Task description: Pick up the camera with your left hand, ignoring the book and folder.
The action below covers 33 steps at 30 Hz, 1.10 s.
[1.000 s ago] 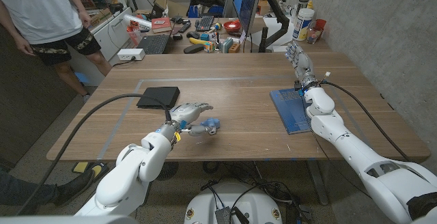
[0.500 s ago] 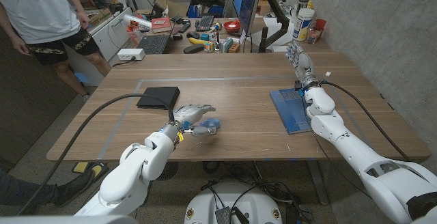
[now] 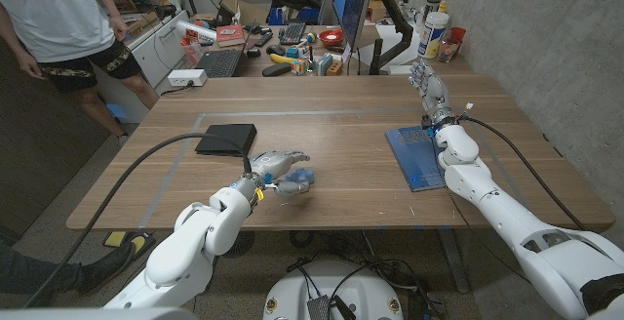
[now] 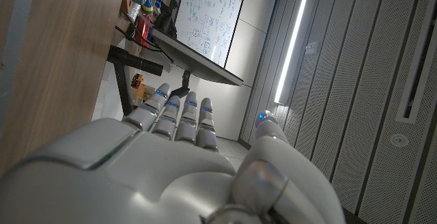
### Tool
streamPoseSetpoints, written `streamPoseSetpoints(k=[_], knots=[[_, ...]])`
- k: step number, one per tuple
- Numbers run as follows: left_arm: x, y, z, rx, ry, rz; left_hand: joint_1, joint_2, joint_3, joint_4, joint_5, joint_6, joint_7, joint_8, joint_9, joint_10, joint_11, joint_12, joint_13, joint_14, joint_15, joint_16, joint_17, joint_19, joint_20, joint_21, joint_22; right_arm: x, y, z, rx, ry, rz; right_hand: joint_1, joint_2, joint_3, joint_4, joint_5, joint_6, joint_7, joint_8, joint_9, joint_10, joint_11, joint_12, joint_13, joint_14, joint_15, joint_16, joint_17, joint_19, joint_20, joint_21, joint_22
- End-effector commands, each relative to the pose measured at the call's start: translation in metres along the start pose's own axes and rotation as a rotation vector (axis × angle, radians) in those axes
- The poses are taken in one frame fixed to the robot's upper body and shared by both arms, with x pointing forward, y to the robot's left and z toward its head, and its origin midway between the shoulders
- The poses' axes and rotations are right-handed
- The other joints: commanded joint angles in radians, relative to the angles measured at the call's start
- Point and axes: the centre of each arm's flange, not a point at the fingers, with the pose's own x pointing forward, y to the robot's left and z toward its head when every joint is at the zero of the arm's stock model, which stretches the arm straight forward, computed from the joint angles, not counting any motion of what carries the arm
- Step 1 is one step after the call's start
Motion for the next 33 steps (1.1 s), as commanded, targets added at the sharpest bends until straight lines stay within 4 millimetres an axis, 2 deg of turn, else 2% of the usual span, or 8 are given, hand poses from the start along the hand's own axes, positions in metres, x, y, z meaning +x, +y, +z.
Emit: streamPoseSetpoints(k=[1, 27, 33], knots=[[0.004, -0.002, 0.000, 0.002, -0.004, -0.022, 0.011, 0.000, -0.007, 0.000, 0.005, 0.010, -0.001, 0.006, 0.005, 0.010, -0.001, 0.006, 0.002, 0.009, -0.022, 0.005, 0.004, 0.002, 0.003, -0.003, 0.002, 0.001, -0.002, 0.001, 0.002, -0.002, -0.003, -0.008, 0.004, -0.006, -0.001, 0.006, 0.002, -0.003, -0.003, 0.006, 0.005, -0.006, -0.003, 0.002, 0.008, 0.001, -0.002, 0.004, 0.007, -0.003, -0.004, 0.006], [0.012, -0.004, 0.004, 0.007, -0.013, -0.046, 0.019, 0.000, -0.011, -0.002, 0.008, 0.026, -0.006, 0.011, 0.005, 0.020, -0.005, 0.009, 0.003, 0.016, -0.028, 0.007, 0.005, 0.009, 0.002, -0.005, 0.002, 0.003, -0.008, 0.002, 0.007, -0.010, -0.010, -0.008, 0.004, -0.007, -0.002, 0.006, 0.002, -0.002, -0.003, 0.006, 0.005, -0.006, -0.003, 0.002, 0.008, 0.002, -0.002, 0.004, 0.008, -0.003, -0.005, 0.006], [0.015, -0.006, 0.004, 0.012, -0.016, -0.053, 0.021, -0.001, -0.012, -0.002, 0.008, 0.036, -0.010, 0.014, 0.005, 0.024, -0.008, 0.009, 0.003, 0.017, -0.029, 0.007, 0.005, -0.001, -0.009, -0.011, 0.002, 0.002, -0.009, -0.001, 0.010, -0.006, -0.016, -0.007, 0.004, -0.007, -0.002, 0.006, 0.002, -0.002, -0.003, 0.006, 0.005, -0.006, -0.003, 0.002, 0.008, 0.001, -0.002, 0.004, 0.008, -0.002, -0.006, 0.006]])
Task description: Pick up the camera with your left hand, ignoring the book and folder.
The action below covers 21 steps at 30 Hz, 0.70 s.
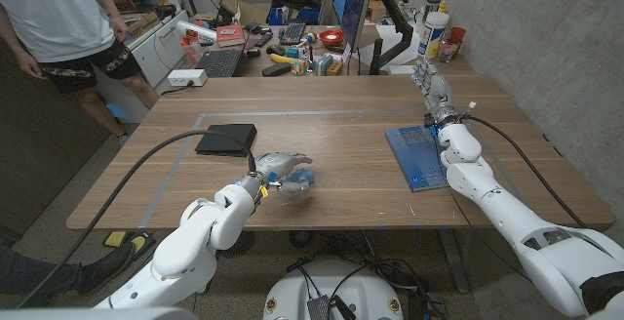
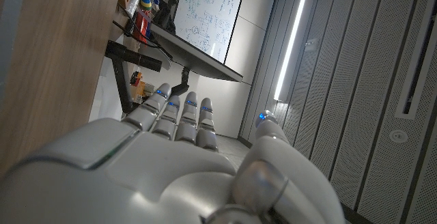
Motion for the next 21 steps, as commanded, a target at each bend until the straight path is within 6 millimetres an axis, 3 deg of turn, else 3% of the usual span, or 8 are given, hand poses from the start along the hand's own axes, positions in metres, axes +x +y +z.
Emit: streamPoseSetpoints(k=[1, 21], knots=[[0.0048, -0.0025, 0.0001, 0.004, -0.007, -0.019, 0.012, -0.002, -0.004, -0.002, 0.005, 0.013, -0.001, 0.008, 0.005, 0.012, -0.002, 0.005, 0.003, 0.008, -0.026, 0.007, 0.005, -0.005, -0.006, -0.004, 0.002, -0.0008, -0.0021, -0.0033, 0.005, 0.002, -0.009, -0.007, 0.004, -0.003, 0.002, 0.006, 0.002, -0.002, -0.003, 0.006, 0.005, -0.006, -0.003, 0.002, 0.008, 0.000, -0.002, 0.004, 0.008, -0.002, -0.002, 0.001], [0.0101, -0.0083, -0.0006, -0.001, -0.010, -0.044, 0.023, 0.001, -0.004, -0.005, 0.007, 0.028, -0.009, 0.012, 0.005, 0.024, -0.006, 0.007, 0.003, 0.012, -0.031, 0.007, 0.005, -0.001, -0.003, -0.005, 0.002, -0.0019, -0.0021, -0.0025, 0.001, 0.002, -0.015, -0.008, 0.004, -0.004, 0.003, 0.006, 0.003, -0.002, -0.002, 0.006, 0.006, -0.005, -0.003, 0.002, 0.008, 0.001, -0.002, 0.004, 0.008, -0.001, -0.003, 0.001]])
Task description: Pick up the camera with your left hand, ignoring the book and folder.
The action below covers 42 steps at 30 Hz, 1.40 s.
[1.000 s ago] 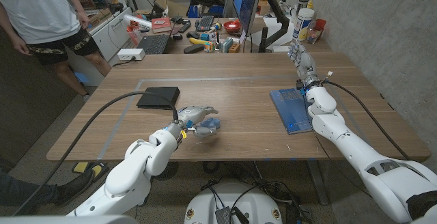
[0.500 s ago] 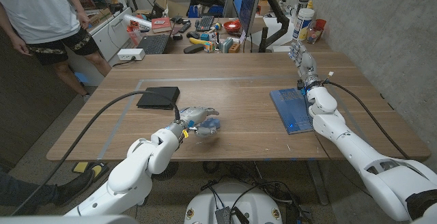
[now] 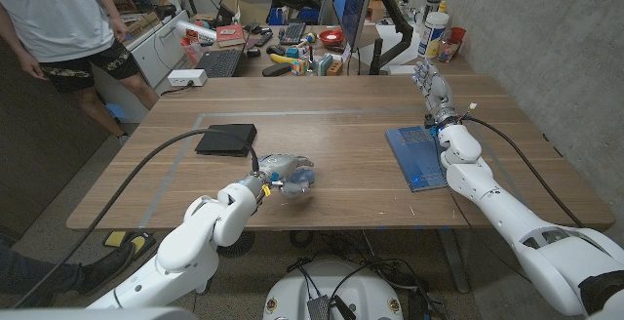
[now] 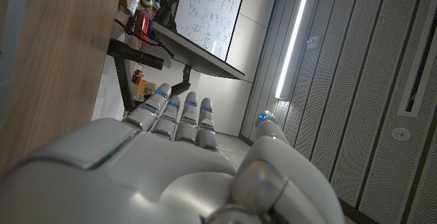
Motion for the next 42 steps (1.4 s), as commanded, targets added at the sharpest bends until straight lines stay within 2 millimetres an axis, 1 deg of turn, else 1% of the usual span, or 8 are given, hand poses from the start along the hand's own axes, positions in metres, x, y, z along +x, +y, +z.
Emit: streamPoseSetpoints(k=[1, 6, 12, 18, 28, 30, 33, 42], knots=[[0.002, -0.003, -0.001, -0.002, 0.003, -0.014, 0.015, 0.003, 0.001, -0.001, 0.008, 0.010, -0.001, 0.008, 0.005, 0.009, -0.003, 0.008, 0.003, 0.013, -0.033, 0.007, 0.006, 0.005, 0.002, -0.001, 0.002, -0.001, 0.000, 0.000, -0.002, 0.001, -0.003, -0.004, 0.000, -0.004, 0.002, 0.006, 0.003, -0.002, -0.002, 0.006, 0.006, -0.004, -0.003, 0.002, 0.008, 0.001, -0.002, 0.004, 0.008, -0.001, -0.003, 0.001], [0.002, -0.004, -0.001, -0.002, 0.004, -0.019, 0.021, 0.005, 0.002, -0.003, 0.009, 0.014, -0.003, 0.009, 0.005, 0.012, -0.003, 0.008, 0.003, 0.018, -0.034, 0.009, 0.005, 0.010, 0.003, 0.000, 0.002, -0.002, 0.001, -0.002, 0.000, 0.005, -0.004, -0.004, 0.000, -0.005, 0.002, 0.006, 0.002, -0.002, -0.003, 0.006, 0.005, -0.005, -0.004, 0.002, 0.009, 0.001, -0.002, 0.004, 0.008, -0.002, -0.004, 0.001], [0.003, -0.004, -0.001, -0.004, 0.004, -0.026, 0.040, 0.007, 0.007, -0.011, 0.011, 0.018, -0.008, 0.010, 0.005, 0.019, -0.010, 0.009, 0.003, 0.023, -0.036, 0.009, 0.004, 0.037, 0.004, 0.009, 0.002, -0.003, 0.001, -0.004, 0.004, 0.007, -0.006, -0.004, 0.000, -0.005, 0.002, 0.006, 0.002, -0.004, -0.003, 0.006, 0.004, -0.006, -0.004, 0.002, 0.008, 0.000, -0.002, 0.004, 0.008, -0.001, -0.004, 0.001], [0.004, -0.004, -0.001, -0.005, 0.003, -0.030, 0.053, 0.008, 0.009, -0.015, 0.012, 0.022, -0.009, 0.010, 0.004, 0.022, -0.007, 0.009, 0.003, 0.029, -0.039, 0.010, 0.004, 0.058, 0.007, 0.015, 0.002, -0.004, 0.000, -0.004, 0.004, 0.006, -0.009, -0.004, 0.000, -0.005, 0.002, 0.006, 0.002, -0.003, -0.003, 0.006, 0.005, -0.005, -0.004, 0.002, 0.008, 0.000, -0.002, 0.004, 0.009, 0.000, -0.004, 0.001], [0.008, -0.006, -0.003, -0.023, -0.006, -0.025, 0.105, 0.015, 0.020, -0.029, 0.010, 0.059, -0.023, 0.021, 0.004, 0.051, -0.017, 0.014, 0.003, 0.053, -0.050, 0.014, 0.004, 0.129, 0.009, 0.034, 0.000, -0.004, 0.001, -0.006, 0.004, 0.011, -0.008, -0.004, 0.000, -0.006, 0.002, 0.006, 0.002, -0.004, -0.003, 0.006, 0.006, -0.004, -0.003, 0.002, 0.008, 0.001, -0.002, 0.004, 0.009, 0.002, -0.004, 0.001], [0.008, -0.006, -0.004, -0.030, -0.009, -0.019, 0.108, 0.015, 0.020, -0.030, 0.009, 0.065, -0.023, 0.023, 0.004, 0.052, -0.013, 0.014, 0.003, 0.056, -0.050, 0.015, 0.004, 0.132, 0.010, 0.034, -0.001, -0.004, 0.002, -0.006, 0.003, 0.010, -0.008, -0.004, 0.000, -0.006, 0.002, 0.006, 0.002, -0.003, -0.003, 0.006, 0.005, -0.008, -0.004, 0.002, 0.008, 0.000, -0.002, 0.004, 0.008, 0.002, -0.005, 0.001], [0.010, -0.007, -0.004, -0.044, -0.017, -0.006, 0.118, 0.016, 0.020, -0.030, 0.007, 0.081, -0.024, 0.028, 0.005, 0.061, -0.016, 0.016, 0.004, 0.066, -0.057, 0.018, 0.004, 0.148, 0.010, 0.037, -0.002, -0.003, 0.002, -0.006, 0.002, 0.008, -0.007, -0.004, 0.000, -0.006, 0.002, 0.007, 0.002, -0.003, -0.003, 0.006, 0.007, -0.005, -0.003, 0.002, 0.010, 0.000, -0.002, 0.004, 0.009, 0.002, -0.005, 0.001], [0.015, -0.007, -0.004, -0.071, -0.032, 0.009, 0.170, 0.028, 0.028, -0.031, -0.011, 0.132, -0.022, 0.041, 0.006, 0.109, -0.015, 0.023, 0.005, 0.114, -0.061, 0.028, 0.008, 0.251, 0.007, 0.058, -0.007, 0.000, 0.000, -0.006, 0.002, 0.006, -0.006, -0.005, -0.002, -0.008, 0.002, 0.007, 0.002, -0.004, -0.003, 0.006, 0.009, -0.005, -0.002, 0.002, 0.012, 0.000, -0.001, 0.004, 0.009, 0.002, -0.005, 0.001]])
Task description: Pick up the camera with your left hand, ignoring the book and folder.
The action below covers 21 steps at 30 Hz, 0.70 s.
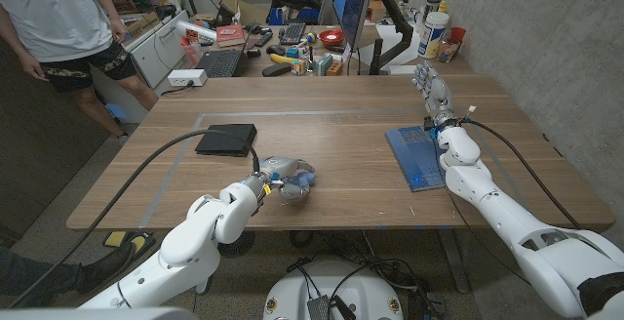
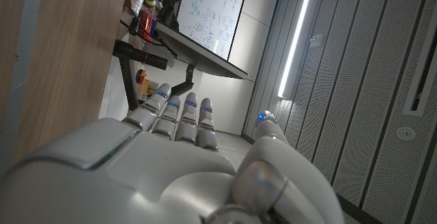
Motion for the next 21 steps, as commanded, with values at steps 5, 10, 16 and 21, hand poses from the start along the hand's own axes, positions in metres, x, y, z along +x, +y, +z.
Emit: streamPoseSetpoints(k=[5, 10, 16, 21], knots=[[0.0074, 0.0012, 0.0004, -0.044, -0.026, 0.024, 0.038, 0.012, 0.008, 0.002, -0.019, 0.033, 0.009, 0.011, 0.006, 0.035, 0.002, 0.011, 0.006, 0.037, -0.063, 0.014, 0.005, 0.068, 0.000, 0.015, -0.004, 0.0040, -0.0030, 0.0006, -0.002, -0.006, 0.001, -0.006, -0.005, -0.005, -0.002, 0.007, 0.004, -0.005, -0.002, 0.006, 0.004, -0.001, -0.002, 0.002, 0.012, -0.001, -0.001, 0.005, 0.009, 0.003, -0.001, 0.001], [0.0080, 0.0013, 0.0009, -0.057, -0.033, 0.029, 0.056, 0.021, 0.011, 0.004, -0.032, 0.053, 0.016, 0.017, 0.007, 0.056, 0.002, 0.014, 0.008, 0.055, -0.066, 0.018, 0.007, 0.100, 0.001, 0.018, -0.006, 0.0037, -0.0043, 0.0008, -0.002, -0.007, 0.000, -0.007, -0.007, -0.007, -0.002, 0.007, 0.004, -0.006, -0.002, 0.006, 0.003, -0.003, -0.002, 0.002, 0.013, -0.001, -0.001, 0.005, 0.010, 0.005, -0.001, 0.001], [0.0074, 0.0014, 0.0016, -0.074, -0.035, 0.032, 0.083, 0.037, 0.019, 0.004, -0.052, 0.079, 0.029, 0.024, 0.007, 0.072, 0.008, 0.015, 0.010, 0.080, -0.064, 0.023, 0.010, 0.151, -0.005, 0.026, -0.008, 0.0033, -0.0058, 0.0001, 0.001, -0.007, -0.002, -0.008, -0.008, -0.008, -0.002, 0.007, 0.005, -0.006, -0.002, 0.006, 0.004, -0.003, -0.002, 0.002, 0.013, -0.003, -0.001, 0.005, 0.010, 0.006, -0.001, 0.001], [0.0069, 0.0011, 0.0030, -0.071, -0.033, 0.026, 0.101, 0.041, 0.023, 0.001, -0.063, 0.088, 0.027, 0.026, 0.008, 0.087, 0.009, 0.019, 0.013, 0.090, -0.064, 0.024, 0.010, 0.176, -0.008, 0.028, -0.009, 0.0039, -0.0055, 0.0013, 0.002, -0.010, 0.000, -0.008, -0.008, -0.008, -0.002, 0.007, 0.005, -0.007, -0.002, 0.006, 0.003, -0.002, -0.002, 0.002, 0.013, -0.003, -0.001, 0.005, 0.011, 0.007, -0.001, 0.001]])
